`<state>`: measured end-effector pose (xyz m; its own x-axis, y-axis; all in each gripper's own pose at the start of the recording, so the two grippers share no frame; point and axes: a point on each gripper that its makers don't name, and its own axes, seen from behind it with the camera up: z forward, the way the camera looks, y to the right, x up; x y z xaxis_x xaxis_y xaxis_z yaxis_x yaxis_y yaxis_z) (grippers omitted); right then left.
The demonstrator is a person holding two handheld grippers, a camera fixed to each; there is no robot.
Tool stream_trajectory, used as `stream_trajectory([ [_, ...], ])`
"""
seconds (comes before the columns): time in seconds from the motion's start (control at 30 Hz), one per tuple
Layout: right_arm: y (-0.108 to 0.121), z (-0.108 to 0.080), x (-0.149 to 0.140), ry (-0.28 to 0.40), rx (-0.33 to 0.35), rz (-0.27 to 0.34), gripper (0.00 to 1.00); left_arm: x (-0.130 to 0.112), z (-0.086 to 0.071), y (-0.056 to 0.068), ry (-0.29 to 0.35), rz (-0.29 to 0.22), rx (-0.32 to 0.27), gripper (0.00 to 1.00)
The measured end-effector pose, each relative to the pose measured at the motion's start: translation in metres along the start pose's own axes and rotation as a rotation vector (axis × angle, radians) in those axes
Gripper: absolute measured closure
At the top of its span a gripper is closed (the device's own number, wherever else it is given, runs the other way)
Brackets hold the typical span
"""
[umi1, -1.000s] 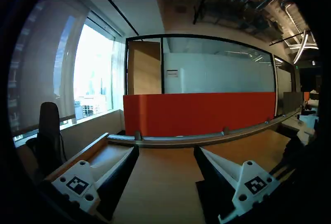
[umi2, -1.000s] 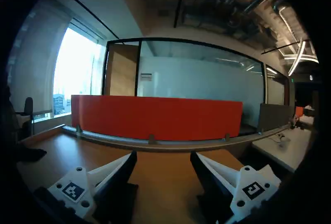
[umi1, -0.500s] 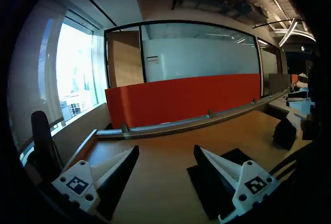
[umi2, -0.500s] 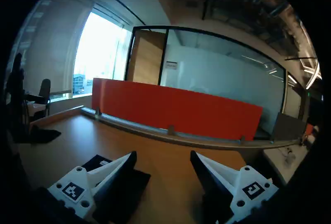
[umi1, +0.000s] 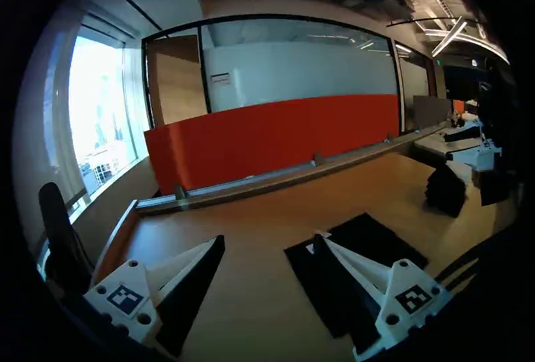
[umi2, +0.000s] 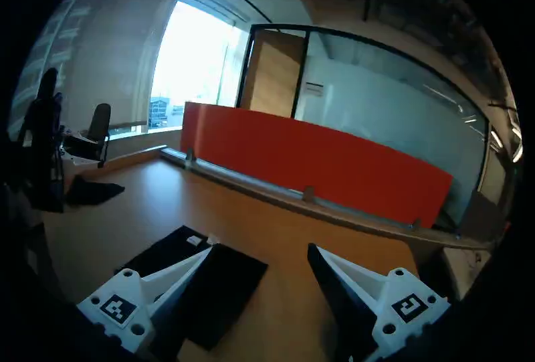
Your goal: Fold towel
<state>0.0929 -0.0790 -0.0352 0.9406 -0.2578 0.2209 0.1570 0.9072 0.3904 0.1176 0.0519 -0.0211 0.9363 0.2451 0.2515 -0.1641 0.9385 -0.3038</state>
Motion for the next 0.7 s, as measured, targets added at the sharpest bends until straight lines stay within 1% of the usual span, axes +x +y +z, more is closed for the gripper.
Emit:
stream_trajectory([
  [0.2, -0.017, 0.004, -0.022, -0.05, 0.062, -0.024, 0.0, -0.031, 0.004, 0.018, -0.053, 0.007, -0.054, 0.02],
  [0.4, -0.029, 0.012, -0.048, -0.098, 0.097, -0.047, 0.0, -0.062, 0.009, 0.035, -0.107, 0.025, -0.095, 0.02],
  [0.7, -0.044, 0.027, -0.086, -0.149, 0.135, -0.081, 0.0, -0.11, 0.018, 0.055, -0.18, 0.047, -0.141, 0.02],
])
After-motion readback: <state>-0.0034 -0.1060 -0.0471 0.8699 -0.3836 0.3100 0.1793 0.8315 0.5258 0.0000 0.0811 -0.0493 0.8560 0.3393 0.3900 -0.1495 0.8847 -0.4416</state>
